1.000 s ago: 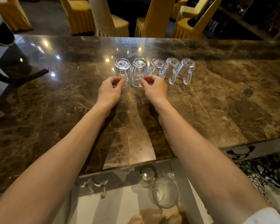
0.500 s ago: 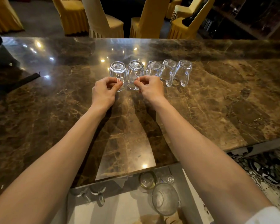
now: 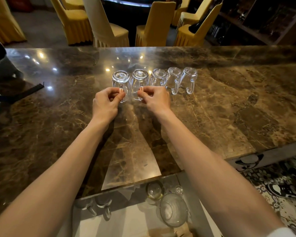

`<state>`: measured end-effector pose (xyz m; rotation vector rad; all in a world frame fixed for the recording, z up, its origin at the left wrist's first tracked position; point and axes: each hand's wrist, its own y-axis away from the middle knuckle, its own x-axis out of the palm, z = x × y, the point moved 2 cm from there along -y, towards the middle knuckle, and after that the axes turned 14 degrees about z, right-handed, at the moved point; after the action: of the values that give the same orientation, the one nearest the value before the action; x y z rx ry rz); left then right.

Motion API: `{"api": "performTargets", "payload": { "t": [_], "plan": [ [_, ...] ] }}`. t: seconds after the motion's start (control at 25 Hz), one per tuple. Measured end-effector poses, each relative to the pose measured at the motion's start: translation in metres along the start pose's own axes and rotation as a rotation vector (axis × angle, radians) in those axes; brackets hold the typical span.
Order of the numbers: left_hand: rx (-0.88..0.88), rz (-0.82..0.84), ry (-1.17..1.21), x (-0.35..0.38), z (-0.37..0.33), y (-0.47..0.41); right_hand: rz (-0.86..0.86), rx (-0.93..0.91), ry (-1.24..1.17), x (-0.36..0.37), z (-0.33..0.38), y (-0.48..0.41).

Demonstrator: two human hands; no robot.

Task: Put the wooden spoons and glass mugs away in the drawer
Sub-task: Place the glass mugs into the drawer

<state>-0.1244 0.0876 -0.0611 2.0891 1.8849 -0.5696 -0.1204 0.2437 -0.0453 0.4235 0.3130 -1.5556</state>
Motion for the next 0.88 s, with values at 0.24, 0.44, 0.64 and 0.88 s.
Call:
{"api": "performTargets", "payload": {
  "t": [0.24,0.44,0.64,0.88],
  "plan": [
    [0.064,0.019,0.038,-0.008,-0.021,0.028,0.015,-0.075,0.011,-0.011,0.011,0.031],
    [0.092,0.052,0.075,-0.017,-0.041,0.070,0.024,-0.119,0.008,-0.020,0.018,0.071],
    [0.095,0.113,0.093,-0.030,-0.054,0.122,0.060,-0.173,-0.013,-0.024,0.022,0.121],
    [0.085,0.106,0.166,-0.038,-0.052,0.178,0.102,-0.204,-0.021,-0.017,0.023,0.170]
  ]
}}
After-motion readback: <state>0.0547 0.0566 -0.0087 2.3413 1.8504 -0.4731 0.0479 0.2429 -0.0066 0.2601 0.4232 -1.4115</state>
